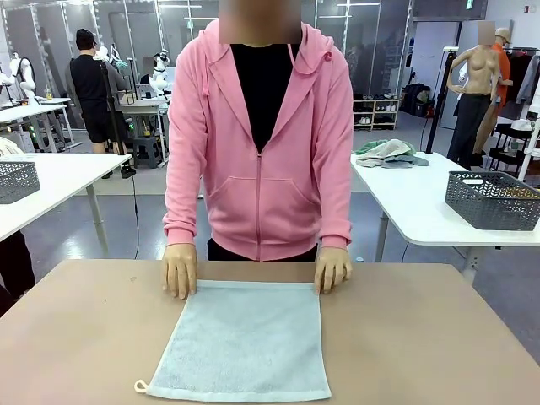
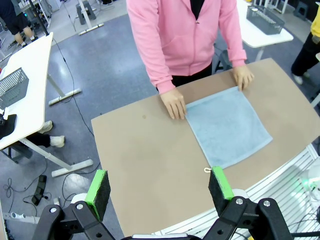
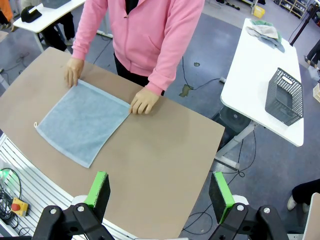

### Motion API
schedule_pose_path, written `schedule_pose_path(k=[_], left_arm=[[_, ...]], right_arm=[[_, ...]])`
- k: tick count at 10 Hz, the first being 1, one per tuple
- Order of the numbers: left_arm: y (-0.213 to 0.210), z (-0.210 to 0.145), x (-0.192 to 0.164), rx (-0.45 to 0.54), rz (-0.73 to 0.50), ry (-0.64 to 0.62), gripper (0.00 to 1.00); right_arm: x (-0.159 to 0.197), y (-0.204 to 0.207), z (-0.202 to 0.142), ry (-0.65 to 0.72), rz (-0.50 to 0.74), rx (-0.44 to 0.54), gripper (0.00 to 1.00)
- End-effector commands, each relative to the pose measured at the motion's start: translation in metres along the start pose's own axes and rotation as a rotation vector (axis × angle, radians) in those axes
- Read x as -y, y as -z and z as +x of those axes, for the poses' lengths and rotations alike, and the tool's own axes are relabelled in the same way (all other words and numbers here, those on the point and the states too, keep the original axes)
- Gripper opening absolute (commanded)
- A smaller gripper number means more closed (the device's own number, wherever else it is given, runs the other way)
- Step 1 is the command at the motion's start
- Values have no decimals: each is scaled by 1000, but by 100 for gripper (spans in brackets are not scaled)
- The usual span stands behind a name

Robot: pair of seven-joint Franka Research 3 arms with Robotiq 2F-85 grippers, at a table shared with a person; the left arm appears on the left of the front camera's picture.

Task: Fold the towels and place them in the basket.
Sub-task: When a person lays out a Towel with hook on the table, fold it in half twice.

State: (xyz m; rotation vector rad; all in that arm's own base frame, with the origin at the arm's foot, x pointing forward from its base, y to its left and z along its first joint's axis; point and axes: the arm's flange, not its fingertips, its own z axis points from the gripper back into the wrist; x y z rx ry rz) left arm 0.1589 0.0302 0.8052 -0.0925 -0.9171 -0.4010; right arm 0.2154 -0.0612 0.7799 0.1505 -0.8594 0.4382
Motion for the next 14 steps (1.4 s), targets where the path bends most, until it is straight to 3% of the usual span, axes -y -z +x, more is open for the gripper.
schedule_pose_path(k=[1,13,14], left_arm=[[-4,1,2,-5,-6,13,100],[0,0,0,0,0,0,100],[11,1,12,-36,-6,100,100]], right_arm=[[0,0,-1,0,5,-9,100],[0,0,0,0,0,0,100],[-14,11,3,-90,8,-42,100]])
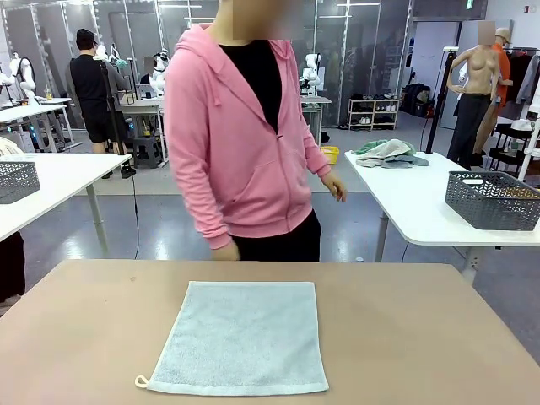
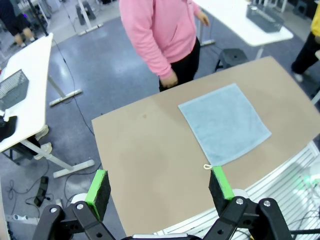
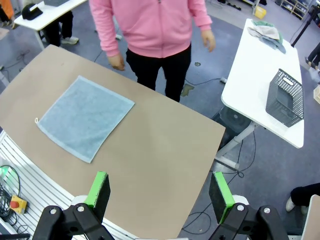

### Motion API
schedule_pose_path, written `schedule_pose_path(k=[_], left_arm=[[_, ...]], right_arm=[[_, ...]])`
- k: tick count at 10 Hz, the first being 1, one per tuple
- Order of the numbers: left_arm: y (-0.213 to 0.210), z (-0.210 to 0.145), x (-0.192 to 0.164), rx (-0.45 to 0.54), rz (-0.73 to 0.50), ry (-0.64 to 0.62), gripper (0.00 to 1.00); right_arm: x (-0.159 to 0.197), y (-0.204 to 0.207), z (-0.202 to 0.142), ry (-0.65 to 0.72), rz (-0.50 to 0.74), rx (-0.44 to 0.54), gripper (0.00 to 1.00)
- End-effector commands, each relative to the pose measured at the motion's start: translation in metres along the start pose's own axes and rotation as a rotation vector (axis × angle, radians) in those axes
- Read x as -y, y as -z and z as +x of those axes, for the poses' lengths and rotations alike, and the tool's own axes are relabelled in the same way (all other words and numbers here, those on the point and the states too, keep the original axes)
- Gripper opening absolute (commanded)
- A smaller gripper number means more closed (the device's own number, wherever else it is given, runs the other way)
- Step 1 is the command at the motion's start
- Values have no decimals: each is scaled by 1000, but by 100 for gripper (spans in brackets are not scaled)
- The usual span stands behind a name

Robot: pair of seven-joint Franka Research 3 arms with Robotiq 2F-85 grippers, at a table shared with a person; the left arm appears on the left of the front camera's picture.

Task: Fold the towels and place them in the basket.
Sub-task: When a person lays out a Towel with hook on the table, fold it in half twice.

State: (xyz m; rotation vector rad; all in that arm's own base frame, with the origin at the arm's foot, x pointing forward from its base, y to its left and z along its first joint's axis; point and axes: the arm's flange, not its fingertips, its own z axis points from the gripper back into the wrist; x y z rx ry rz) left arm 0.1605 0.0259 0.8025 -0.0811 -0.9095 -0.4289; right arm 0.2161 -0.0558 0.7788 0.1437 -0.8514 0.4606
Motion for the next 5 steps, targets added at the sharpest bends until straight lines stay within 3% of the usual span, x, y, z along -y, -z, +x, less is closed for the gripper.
schedule_pose_path(k=[1,5], left_arm=[[26,2,22,-94,-27,162,100],[120,-13,88,-245,-196,481,100]], right_arm=[[-22,21,4,-163,14,-77,100],[-96,111,-11,-503,114,-251,100]])
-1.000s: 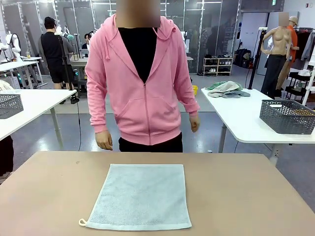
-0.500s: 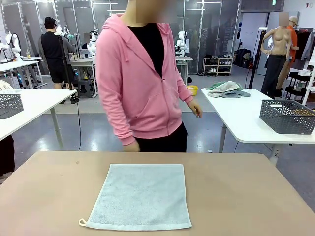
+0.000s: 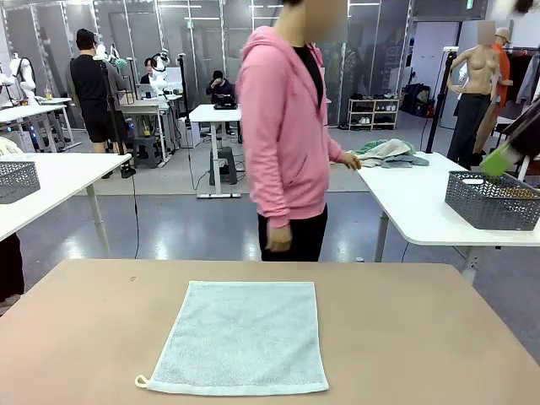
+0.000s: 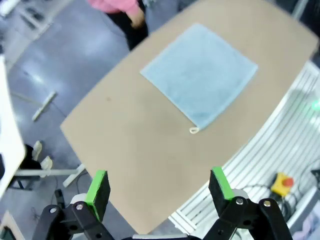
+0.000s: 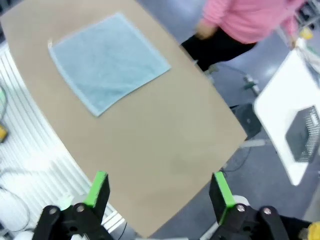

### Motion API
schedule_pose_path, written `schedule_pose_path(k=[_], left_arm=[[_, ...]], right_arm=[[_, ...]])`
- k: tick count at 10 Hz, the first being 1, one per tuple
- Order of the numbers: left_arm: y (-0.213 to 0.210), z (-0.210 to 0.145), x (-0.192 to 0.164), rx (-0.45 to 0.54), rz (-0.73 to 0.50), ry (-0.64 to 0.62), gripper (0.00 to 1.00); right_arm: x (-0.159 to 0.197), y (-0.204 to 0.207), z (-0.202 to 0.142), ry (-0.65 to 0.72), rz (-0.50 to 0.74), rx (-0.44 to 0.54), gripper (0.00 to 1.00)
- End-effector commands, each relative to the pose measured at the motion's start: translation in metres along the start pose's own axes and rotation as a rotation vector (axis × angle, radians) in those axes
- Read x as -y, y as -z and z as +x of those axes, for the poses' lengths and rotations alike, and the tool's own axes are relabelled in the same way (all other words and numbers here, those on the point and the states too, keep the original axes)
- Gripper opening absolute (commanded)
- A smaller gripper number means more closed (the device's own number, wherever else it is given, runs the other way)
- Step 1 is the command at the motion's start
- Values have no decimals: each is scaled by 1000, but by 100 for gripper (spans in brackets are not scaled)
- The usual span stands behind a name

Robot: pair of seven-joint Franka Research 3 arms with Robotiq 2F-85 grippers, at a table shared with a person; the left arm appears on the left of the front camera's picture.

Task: Fold the towels and place them in the basket.
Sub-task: When a person lays out a Towel with hook on the table, fold it in half twice.

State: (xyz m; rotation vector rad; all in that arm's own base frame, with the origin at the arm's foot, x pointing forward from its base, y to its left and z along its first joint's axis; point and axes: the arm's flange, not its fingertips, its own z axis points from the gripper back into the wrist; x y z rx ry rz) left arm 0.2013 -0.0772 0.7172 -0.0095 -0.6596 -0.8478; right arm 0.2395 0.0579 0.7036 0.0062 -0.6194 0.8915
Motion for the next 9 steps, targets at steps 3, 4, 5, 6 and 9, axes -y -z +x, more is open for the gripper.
schedule_pose_path(k=[3,4,5,6,9], left_arm=[[86,-1,35,-146,-104,283,100],[108,-4,40,-121,-127,351,100],[127,-9,45,-135,-156,368,100],[138,-12,51,-126,-182,382,100],[167,-19,64,-177,-215,419,100]], right_arm=[[-54,103,4,-263,119,-166,100],[-68,127,4,-307,125,-184,100],[-76,151,0,-335,109,-221,100],[-78,169,-3,-354,97,-222,100],[-87,199,-14,-363,133,-220,100]])
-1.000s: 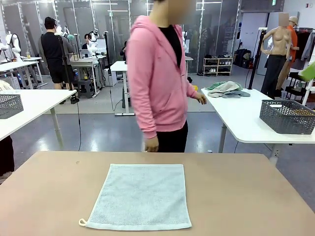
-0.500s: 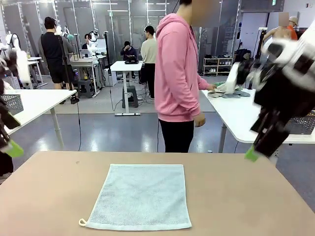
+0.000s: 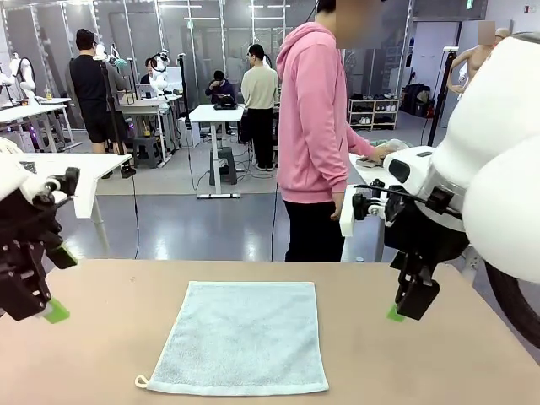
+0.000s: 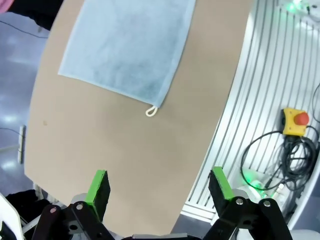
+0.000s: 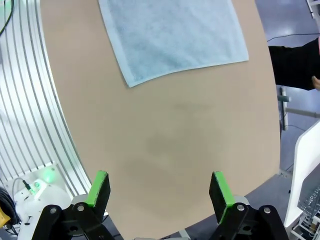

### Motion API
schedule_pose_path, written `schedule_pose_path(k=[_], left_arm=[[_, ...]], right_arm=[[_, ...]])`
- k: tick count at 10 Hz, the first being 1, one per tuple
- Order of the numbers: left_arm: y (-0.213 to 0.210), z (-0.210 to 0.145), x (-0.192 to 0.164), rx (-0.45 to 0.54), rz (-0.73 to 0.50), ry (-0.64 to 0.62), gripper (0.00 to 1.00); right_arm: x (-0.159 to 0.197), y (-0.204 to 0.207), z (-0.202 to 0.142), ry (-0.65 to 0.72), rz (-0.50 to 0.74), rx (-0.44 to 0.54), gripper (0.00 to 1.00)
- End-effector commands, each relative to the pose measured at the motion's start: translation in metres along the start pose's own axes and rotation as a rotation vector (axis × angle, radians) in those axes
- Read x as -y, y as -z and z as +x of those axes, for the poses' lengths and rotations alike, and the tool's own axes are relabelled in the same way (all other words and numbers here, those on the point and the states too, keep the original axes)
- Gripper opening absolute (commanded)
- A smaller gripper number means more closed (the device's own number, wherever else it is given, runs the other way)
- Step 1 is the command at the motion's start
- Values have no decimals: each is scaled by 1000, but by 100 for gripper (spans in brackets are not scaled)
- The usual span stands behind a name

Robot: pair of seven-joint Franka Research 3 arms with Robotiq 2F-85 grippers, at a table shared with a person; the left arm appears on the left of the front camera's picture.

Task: Fold the towels and place them in the basket.
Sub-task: When a person lays out a Towel with hook on the table, fold it in half twice.

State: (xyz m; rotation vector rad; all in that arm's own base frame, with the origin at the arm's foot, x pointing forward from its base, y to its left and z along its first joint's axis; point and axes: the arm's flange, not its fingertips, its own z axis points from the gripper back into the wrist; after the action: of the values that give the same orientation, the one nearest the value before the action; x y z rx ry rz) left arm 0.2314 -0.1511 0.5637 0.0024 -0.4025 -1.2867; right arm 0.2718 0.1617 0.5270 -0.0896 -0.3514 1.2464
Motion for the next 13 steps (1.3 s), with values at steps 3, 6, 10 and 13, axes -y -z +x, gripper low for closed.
schedule_pose_path(k=[3,6,10,13], left_arm=[[34,-5,-10,-25,-31,-31,100],[45,-5,-13,-43,-57,-33,100],[31,0,-16,-48,-56,-36,100],[33,0,-17,-50,-58,-37,100]], right_arm=[[-3,29,-14,14,20,19,100],[-7,38,-16,2,73,11,100],[10,17,-1,22,33,-8,100],[10,18,-1,22,39,-7,100]])
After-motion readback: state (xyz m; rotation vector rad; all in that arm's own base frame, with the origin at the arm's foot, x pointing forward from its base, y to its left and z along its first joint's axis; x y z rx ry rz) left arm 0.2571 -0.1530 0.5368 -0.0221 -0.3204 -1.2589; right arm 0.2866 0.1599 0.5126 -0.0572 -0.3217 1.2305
